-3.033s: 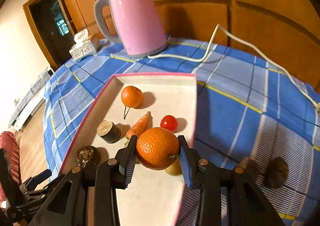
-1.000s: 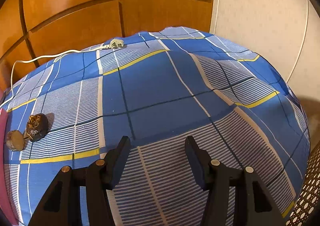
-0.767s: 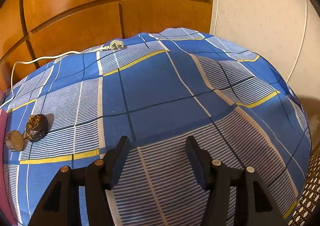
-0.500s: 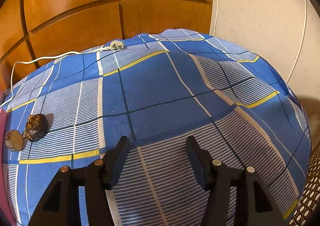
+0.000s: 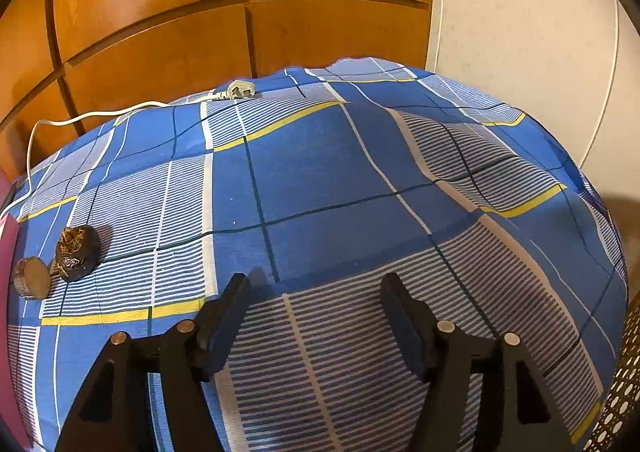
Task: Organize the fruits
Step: 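Move the left tool to the dark cylindrical slice and close on it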
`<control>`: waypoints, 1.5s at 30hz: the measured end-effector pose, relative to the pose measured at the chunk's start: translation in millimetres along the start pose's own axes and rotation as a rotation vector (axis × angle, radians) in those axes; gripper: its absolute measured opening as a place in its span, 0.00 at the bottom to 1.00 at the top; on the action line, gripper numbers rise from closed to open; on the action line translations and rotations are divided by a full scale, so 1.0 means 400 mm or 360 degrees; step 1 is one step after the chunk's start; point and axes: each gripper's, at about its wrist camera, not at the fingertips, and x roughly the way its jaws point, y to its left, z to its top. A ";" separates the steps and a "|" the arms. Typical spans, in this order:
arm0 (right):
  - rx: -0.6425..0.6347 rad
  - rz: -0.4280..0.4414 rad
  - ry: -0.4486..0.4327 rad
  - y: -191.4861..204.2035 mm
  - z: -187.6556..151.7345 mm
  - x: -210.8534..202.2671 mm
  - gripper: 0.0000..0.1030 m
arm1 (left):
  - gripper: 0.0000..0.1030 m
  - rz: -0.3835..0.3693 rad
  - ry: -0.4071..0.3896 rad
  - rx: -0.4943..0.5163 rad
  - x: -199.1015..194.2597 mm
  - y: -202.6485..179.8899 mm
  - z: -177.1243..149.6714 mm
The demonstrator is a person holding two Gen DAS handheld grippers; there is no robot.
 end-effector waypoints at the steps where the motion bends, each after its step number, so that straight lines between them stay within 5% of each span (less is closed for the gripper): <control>1: 0.0001 0.0001 -0.0001 0.000 0.000 0.000 0.67 | 1.00 -0.0021 -0.0013 0.0032 -0.004 -0.013 0.007; 12: -0.0004 0.0014 -0.0001 0.004 -0.001 0.002 0.70 | 1.00 -0.0197 -0.0005 0.0266 -0.010 -0.143 0.046; 24: -0.0002 0.0019 -0.0004 0.002 -0.002 0.002 0.71 | 1.00 -0.0247 0.0054 0.0305 0.000 -0.189 0.052; 39: 0.0001 0.0026 -0.0007 0.004 -0.002 0.002 0.73 | 0.99 -0.0308 0.0009 0.0536 -0.001 -0.309 0.093; 45: 0.0002 0.0029 -0.0010 0.005 -0.001 0.002 0.73 | 0.87 -0.0469 0.0130 0.0533 0.037 -0.347 0.129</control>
